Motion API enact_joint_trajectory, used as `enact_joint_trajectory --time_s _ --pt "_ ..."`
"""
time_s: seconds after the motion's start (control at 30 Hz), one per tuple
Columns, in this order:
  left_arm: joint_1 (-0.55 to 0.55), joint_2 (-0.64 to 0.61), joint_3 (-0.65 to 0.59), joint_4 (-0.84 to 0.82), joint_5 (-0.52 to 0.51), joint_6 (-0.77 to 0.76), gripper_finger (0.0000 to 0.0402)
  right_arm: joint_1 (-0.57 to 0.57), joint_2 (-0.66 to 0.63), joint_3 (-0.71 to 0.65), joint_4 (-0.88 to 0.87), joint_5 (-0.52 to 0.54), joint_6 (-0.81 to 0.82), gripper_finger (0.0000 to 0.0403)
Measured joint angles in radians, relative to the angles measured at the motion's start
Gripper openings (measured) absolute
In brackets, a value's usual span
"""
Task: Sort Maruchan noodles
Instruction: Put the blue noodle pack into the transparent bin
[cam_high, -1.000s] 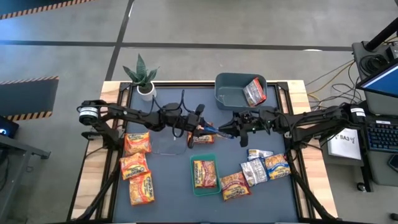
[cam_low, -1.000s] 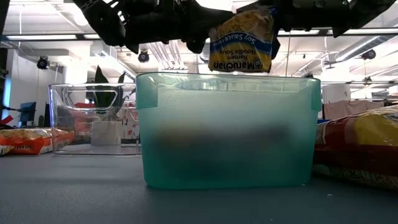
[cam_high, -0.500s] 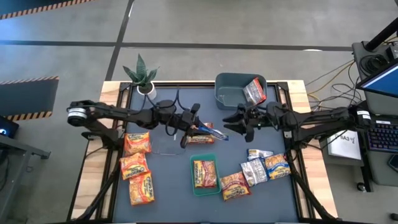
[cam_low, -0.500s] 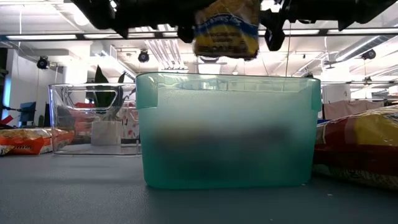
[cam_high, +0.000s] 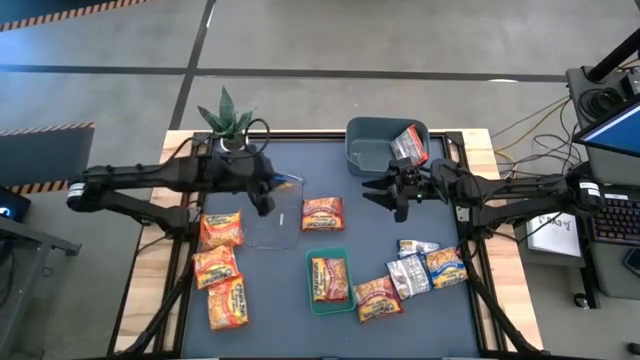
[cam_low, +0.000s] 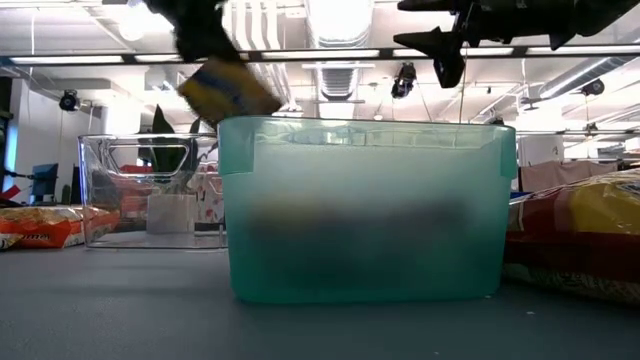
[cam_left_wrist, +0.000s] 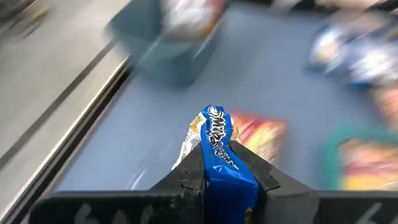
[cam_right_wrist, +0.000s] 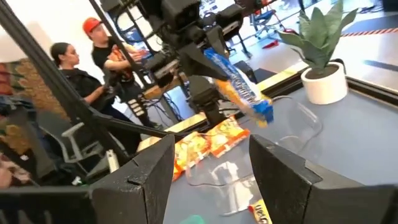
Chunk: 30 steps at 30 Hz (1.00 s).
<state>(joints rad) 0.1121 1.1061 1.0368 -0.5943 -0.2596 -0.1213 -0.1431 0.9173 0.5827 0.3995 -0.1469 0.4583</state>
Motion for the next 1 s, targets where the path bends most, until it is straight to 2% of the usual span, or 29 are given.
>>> enact_joint_trajectory --time_s 0.07,0.27,0.4,0.57,0.7,0.83,1.0 --pt "0.015 0.006 0.005 -0.083 -0.047 -0.028 0.0034 0.000 0.002 0.000 -0.005 0.019 -0.002 0.0196" --pt "0.069 0.087 0.003 -0.115 -0.017 -0.021 0.0034 0.000 0.015 0.000 -0.006 0.021 -0.006 0.0196" --pt "0.098 0.188 0.033 -0.171 -0.010 0.064 0.0034 0.000 0.017 0.000 -0.007 0.020 -0.006 0.0196" --pt "0.109 0.320 0.106 -0.283 0.020 0.246 0.0034 0.000 0.018 0.000 -0.010 0.019 -0.006 0.0196" --pt "0.121 0.404 0.177 -0.323 0.100 0.377 0.0034 0.000 0.018 0.000 -0.027 0.019 -0.014 0.0196" --pt "0.154 0.480 0.258 -0.344 0.203 0.415 0.0034 0.000 0.018 0.000 -0.037 0.019 -0.017 0.0196" --pt "0.201 0.559 0.313 -0.382 0.266 0.448 0.0034 0.000 0.018 0.000 -0.059 0.018 -0.016 0.0196"
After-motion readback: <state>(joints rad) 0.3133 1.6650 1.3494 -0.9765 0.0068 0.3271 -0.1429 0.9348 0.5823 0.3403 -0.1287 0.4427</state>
